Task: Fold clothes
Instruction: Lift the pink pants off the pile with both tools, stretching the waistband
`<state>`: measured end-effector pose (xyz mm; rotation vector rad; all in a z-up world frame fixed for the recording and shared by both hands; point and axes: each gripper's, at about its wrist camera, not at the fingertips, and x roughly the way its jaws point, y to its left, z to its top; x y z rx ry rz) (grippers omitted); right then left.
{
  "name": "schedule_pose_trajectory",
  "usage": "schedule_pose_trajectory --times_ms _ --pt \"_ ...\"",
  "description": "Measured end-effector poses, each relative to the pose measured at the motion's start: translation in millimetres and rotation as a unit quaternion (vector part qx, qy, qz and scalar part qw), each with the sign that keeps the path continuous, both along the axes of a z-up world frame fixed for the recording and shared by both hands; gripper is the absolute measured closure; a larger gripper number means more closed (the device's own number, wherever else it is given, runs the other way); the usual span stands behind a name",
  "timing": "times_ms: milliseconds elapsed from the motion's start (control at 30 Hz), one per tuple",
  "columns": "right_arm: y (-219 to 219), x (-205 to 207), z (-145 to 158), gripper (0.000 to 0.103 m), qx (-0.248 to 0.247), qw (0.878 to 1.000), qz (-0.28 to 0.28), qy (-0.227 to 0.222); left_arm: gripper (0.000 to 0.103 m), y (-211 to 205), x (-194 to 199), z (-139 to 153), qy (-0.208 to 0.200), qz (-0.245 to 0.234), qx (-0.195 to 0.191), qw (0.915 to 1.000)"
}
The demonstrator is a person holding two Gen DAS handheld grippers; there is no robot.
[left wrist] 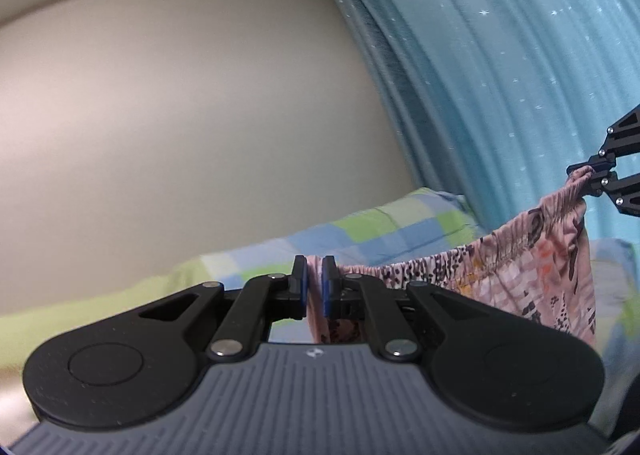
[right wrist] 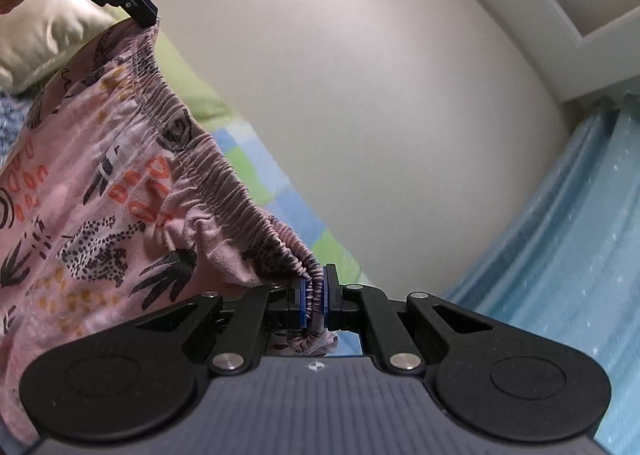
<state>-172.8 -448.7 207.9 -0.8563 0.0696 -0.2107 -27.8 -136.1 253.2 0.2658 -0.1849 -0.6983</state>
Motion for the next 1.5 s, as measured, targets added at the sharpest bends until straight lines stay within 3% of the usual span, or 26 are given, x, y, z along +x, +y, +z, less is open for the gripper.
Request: schedule_pose_trajectory --times_ms 233,633,733,867,1033,1133,1267,1400,1500 --pt "-28.0 -19.7 -24.2 0.098 0.026 0.999 -0.029 0.037 0.097 -23.2 -1.8 -17.8 0.041 -0.036 -0.005 0.9985" --pt "-69.4 12.0 -66.5 0.098 0.084 0.992 -0.051 0.075 0.097 -97.6 47.2 -43.5 0.071 -0.051 0.039 0.9954" --pt "-63.1 11.3 -76.7 0.098 0.099 0.99 -0.049 0.083 0.097 -107.2 58.6 -53.6 0.087 -0.048 0.042 0.9942" --pt "-61.5 10.9 -76.3 0.098 0.119 0.988 -0.035 0.094 0.097 -102.3 63.5 -53.8 0.094 -0.043 0.039 0.9939" --pt "-39.8 -4.1 -55.6 0.098 0.152 0.984 -0.001 0.089 0.097 -82.7 64.3 -32.4 0.076 -0.036 0.033 0.9959" --pt "-25.6 -14.0 -33.3 0.098 0.196 0.976 0.034 0.087 0.097 -70.9 65.8 -7.7 0.046 -0.029 0.031 0.9981" --pt "-17.7 -5.8 -16.9 0.098 0.25 0.962 0.072 0.084 0.097 -79.2 81.9 37.8 -0.006 -0.023 0.061 0.9978" --pt "-25.2 18.0 -17.6 0.098 0.322 0.939 0.093 0.078 0.097 -124.8 113.9 66.4 -0.039 -0.028 0.106 0.9932" --pt "-55.6 49.1 -46.1 0.098 0.392 0.913 0.077 0.087 0.097 -188.4 147.9 59.1 -0.045 -0.045 0.145 0.9873"
